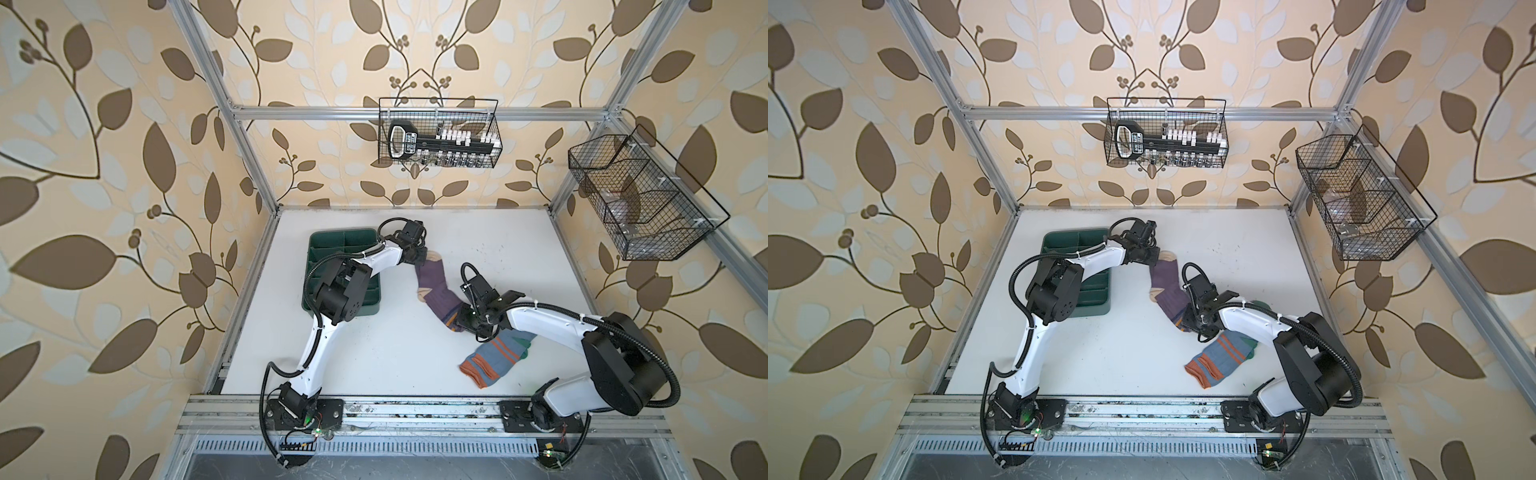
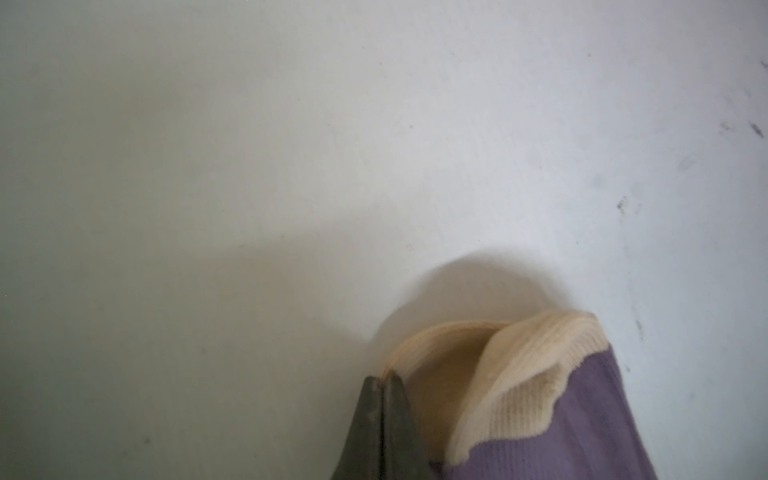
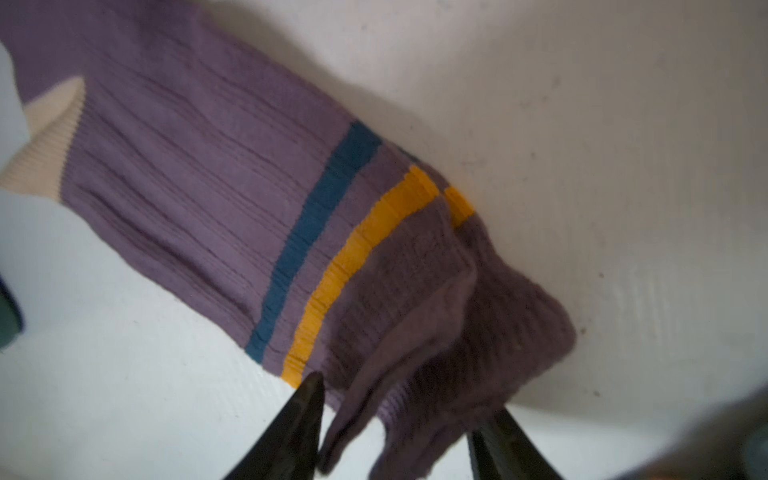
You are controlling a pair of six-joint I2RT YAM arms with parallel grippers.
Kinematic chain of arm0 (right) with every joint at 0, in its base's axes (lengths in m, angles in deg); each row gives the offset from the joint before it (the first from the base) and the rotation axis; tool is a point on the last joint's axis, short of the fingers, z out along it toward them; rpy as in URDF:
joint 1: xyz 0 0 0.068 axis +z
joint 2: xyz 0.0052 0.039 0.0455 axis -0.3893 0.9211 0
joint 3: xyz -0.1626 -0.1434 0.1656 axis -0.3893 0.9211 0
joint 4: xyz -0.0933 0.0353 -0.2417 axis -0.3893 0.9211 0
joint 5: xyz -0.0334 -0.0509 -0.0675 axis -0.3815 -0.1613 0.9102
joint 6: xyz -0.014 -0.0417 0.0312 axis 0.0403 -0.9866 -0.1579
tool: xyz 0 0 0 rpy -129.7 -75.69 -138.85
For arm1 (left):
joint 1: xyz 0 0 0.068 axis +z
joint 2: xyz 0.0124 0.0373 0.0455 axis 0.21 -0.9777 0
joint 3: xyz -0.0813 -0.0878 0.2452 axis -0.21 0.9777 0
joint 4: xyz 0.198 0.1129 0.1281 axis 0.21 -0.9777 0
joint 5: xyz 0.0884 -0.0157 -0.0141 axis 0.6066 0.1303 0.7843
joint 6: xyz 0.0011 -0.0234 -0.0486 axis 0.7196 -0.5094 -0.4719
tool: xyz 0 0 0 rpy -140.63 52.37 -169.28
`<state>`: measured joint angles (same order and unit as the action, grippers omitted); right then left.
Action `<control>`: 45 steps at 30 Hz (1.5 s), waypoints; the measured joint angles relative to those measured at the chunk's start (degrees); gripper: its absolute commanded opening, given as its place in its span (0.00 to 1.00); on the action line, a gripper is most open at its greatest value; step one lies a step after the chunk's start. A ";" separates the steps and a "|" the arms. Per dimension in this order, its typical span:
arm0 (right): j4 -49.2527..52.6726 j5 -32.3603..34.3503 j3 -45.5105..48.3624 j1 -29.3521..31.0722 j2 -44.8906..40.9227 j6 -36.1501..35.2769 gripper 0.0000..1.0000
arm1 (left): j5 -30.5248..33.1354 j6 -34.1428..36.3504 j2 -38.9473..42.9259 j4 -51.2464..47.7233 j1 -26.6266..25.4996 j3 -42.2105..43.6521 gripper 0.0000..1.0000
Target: Roll the socks
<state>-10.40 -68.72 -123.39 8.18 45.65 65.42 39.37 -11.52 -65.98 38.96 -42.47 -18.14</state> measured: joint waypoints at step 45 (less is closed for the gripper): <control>-2.82 -1.49 4.31 2.14 -2.67 -0.92 0.05 | -5.09 2.67 -7.19 -2.12 1.46 -15.41 0.00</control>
<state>-13.22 -70.20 -119.08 10.32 42.99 64.50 34.28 -8.85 -73.17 36.84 -41.01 -33.55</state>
